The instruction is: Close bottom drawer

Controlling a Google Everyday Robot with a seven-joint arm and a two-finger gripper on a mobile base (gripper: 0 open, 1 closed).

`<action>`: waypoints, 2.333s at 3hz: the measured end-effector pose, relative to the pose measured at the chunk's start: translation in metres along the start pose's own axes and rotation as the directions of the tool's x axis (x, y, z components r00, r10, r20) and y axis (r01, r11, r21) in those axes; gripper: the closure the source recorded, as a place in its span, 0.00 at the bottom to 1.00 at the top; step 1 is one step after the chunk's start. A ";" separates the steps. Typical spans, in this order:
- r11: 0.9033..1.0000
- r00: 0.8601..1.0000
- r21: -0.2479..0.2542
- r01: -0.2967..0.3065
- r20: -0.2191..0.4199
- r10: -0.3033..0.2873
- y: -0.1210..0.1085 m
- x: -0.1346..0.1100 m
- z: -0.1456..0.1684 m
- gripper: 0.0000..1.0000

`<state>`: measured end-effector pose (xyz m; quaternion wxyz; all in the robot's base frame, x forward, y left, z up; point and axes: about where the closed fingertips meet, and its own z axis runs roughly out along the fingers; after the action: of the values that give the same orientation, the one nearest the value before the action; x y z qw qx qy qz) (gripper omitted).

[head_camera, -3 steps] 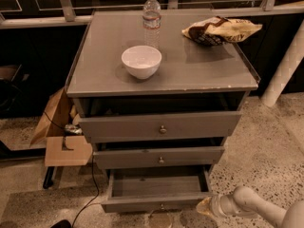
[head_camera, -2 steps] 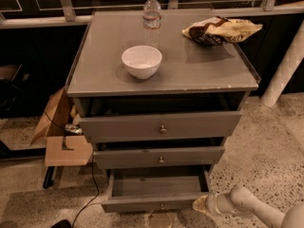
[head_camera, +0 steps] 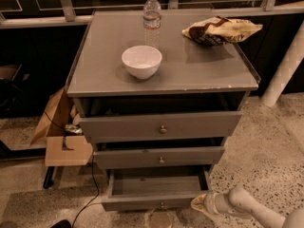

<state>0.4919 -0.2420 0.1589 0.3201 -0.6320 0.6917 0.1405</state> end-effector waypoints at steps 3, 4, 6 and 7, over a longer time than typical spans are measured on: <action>0.992 0.996 0.101 0.076 0.035 -0.080 -0.020 -0.003 0.021 1.00; 0.980 0.994 0.177 0.089 0.048 -0.099 -0.022 -0.005 0.023 1.00; 0.941 0.987 0.307 0.142 0.033 -0.160 -0.032 -0.005 0.029 1.00; 0.919 0.985 0.365 0.148 0.026 -0.169 -0.042 -0.002 0.034 1.00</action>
Offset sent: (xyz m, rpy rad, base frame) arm 0.0757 0.0143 -0.0109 0.0187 -0.3579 0.0285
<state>0.5418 -0.2265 0.1431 0.4608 -0.6118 0.6429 0.0023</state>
